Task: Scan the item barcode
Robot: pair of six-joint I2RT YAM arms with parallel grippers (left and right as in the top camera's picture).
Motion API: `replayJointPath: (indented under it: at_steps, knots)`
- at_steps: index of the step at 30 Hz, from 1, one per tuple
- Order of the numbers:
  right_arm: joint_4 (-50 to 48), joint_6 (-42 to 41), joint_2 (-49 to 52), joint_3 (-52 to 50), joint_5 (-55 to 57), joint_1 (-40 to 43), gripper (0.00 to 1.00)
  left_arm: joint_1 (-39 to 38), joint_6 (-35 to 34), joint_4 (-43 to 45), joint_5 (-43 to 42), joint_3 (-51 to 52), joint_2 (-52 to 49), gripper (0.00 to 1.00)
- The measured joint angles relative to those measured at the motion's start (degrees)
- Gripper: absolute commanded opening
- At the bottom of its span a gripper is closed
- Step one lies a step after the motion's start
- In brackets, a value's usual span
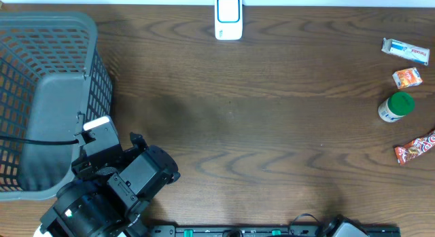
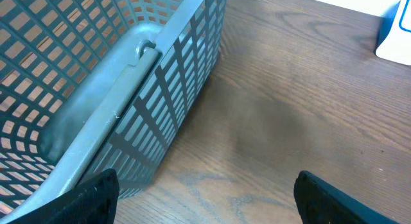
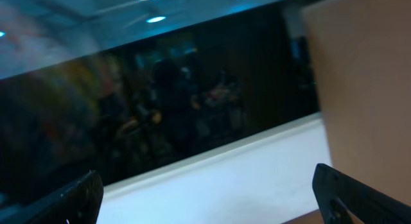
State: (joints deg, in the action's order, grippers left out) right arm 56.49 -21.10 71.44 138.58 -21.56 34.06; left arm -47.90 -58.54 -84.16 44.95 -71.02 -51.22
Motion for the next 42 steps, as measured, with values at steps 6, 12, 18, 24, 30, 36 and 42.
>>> replayJointPath:
  at_steps: [6, 12, 18, 24, 30, 36, 42]
  knots:
    - [2.9, -0.4, -3.7, -2.0, -6.8, -2.2, 0.99, 0.0, 0.0, 0.0, 0.0, 0.0, 0.0, 0.85]
    - [-3.6, -0.1, -7.7, -3.6, -8.7, -7.8, 0.99, 0.0, 0.0, 0.0, 0.0, 0.0, 0.0, 0.85]
    - [-1.0, 7.5, -18.8, -4.2, -8.9, -19.0, 0.99, 0.0, 0.0, 0.0, 0.0, 0.0, 0.0, 0.85]
    - [-5.6, 14.7, -35.8, -19.0, -4.8, -29.0, 0.99, 0.0, 0.0, 0.0, 0.0, 0.0, 0.0, 0.85]
    - [-13.7, 21.4, -52.1, -35.4, -2.6, -29.9, 0.99, 0.0, 0.0, 0.0, 0.0, 0.0, 0.0, 0.85]
    - [-16.0, 23.8, -62.6, -41.2, -2.0, -29.9, 0.99, 0.0, 0.0, 0.0, 0.0, 0.0, 0.0, 0.85]
    - [-16.2, 24.6, -68.2, -41.3, -2.0, -29.9, 0.99, 0.0, 0.0, 0.0, 0.0, 0.0, 0.0, 0.85]
